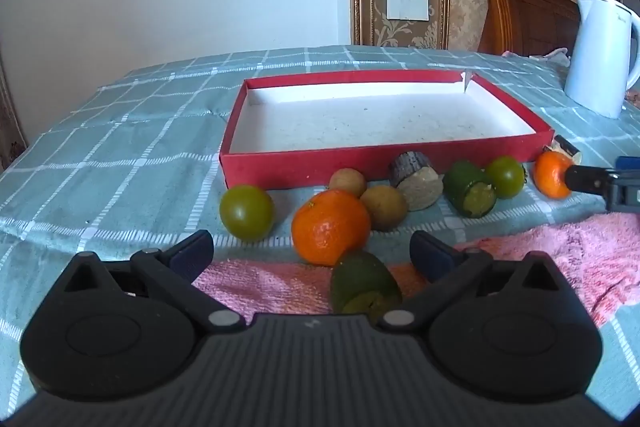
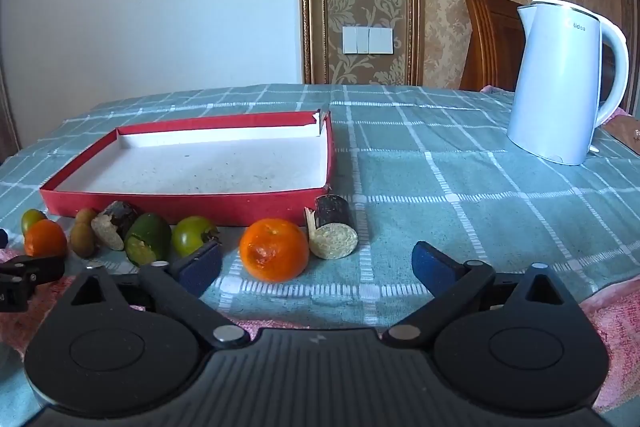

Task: Organize fruits
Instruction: 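Move the right tool to the small mandarin while the left tool approaches the green lime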

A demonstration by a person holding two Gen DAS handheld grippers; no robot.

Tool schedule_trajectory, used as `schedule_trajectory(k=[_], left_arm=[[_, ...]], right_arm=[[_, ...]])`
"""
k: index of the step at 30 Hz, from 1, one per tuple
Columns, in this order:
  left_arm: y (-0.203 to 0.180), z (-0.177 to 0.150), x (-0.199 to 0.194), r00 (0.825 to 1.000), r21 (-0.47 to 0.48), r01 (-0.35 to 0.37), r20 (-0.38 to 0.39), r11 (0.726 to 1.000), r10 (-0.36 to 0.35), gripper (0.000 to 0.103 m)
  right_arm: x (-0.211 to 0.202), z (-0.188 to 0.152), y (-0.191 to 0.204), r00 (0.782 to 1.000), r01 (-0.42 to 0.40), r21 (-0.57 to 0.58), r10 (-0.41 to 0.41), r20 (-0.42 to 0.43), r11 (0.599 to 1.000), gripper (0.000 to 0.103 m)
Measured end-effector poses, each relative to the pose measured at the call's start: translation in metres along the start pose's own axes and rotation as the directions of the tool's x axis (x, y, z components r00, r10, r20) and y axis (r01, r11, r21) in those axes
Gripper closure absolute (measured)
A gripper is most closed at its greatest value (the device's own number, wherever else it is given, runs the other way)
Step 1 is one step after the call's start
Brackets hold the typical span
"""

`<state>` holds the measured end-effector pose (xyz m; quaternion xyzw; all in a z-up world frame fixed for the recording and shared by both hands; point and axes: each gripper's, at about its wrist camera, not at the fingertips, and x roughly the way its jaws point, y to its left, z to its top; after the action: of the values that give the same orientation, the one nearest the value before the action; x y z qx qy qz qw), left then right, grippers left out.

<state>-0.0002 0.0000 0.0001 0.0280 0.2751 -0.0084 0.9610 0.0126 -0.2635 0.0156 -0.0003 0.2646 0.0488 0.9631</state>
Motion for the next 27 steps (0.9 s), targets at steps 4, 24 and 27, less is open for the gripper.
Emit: schedule_trajectory(k=[4, 24, 27], left_arm=[[-0.001, -0.001, 0.001, 1.0, 0.001, 0.003, 0.002, 1.0, -0.003, 0.0], [-0.002, -0.002, 0.006, 0.997, -0.001, 0.074, 0.007, 0.997, -0.074, 0.013], [-0.004, -0.002, 0.004, 0.997, 0.012, 0.079, 0.022, 0.997, -0.08, 0.013]], right_arm=[[0.012, 0.003, 0.002, 0.998, -0.042, -0.005, 0.042, -0.042, 0.999, 0.034], [0.034, 0.006, 0.007, 0.993, -0.071, 0.009, 0.072, -0.097, 0.997, 0.035], [0.034, 0.006, 0.007, 0.993, -0.071, 0.009, 0.071, -0.098, 0.997, 0.035]])
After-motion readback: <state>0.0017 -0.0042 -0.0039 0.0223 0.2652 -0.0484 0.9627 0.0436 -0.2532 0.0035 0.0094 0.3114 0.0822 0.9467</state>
